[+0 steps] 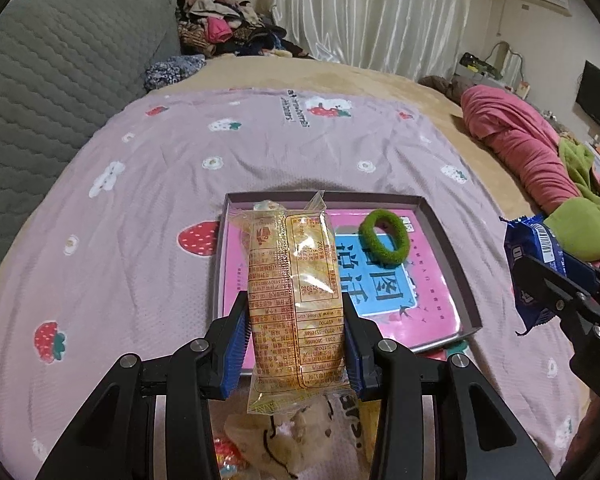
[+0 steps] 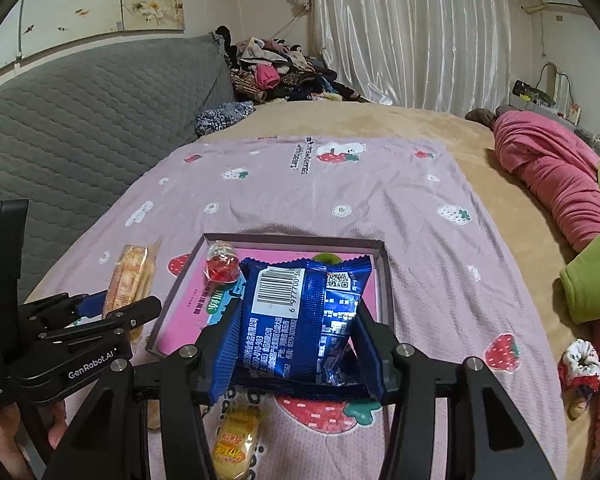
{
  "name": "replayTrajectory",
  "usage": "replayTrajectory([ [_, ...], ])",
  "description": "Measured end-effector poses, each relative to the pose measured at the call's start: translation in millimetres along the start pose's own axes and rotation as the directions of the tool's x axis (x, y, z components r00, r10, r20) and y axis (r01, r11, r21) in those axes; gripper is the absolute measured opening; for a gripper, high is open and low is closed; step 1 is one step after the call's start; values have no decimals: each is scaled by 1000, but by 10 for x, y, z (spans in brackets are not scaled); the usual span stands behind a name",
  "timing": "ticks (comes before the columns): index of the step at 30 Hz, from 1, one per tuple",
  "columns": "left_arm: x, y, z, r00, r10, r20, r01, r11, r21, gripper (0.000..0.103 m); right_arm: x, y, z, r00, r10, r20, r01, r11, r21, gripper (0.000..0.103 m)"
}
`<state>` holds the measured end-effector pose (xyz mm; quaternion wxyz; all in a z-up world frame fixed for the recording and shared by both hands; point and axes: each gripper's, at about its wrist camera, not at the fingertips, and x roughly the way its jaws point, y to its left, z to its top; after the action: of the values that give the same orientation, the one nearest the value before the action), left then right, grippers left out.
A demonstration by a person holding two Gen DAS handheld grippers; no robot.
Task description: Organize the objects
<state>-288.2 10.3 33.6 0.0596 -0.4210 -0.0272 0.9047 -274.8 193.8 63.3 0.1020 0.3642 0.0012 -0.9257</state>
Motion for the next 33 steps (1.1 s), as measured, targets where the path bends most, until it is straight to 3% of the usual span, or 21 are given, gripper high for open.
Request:
replayTrajectory([
  [23,967,-64,5,997,-5,-82,5,1000,-1,43,1189,-338,-366,998,-23,-51,26,998,63,52],
  [29,1203,-113,-41,990,-5,-139,4,1000,-5,43,1384,-426,-443,995,-33,-92,39,998,59,52],
  [33,1255,-100,-82,990,-3,-138,1,1000,-14,43,1395,-489,-473,995,-35,-93,41,997,71,52],
])
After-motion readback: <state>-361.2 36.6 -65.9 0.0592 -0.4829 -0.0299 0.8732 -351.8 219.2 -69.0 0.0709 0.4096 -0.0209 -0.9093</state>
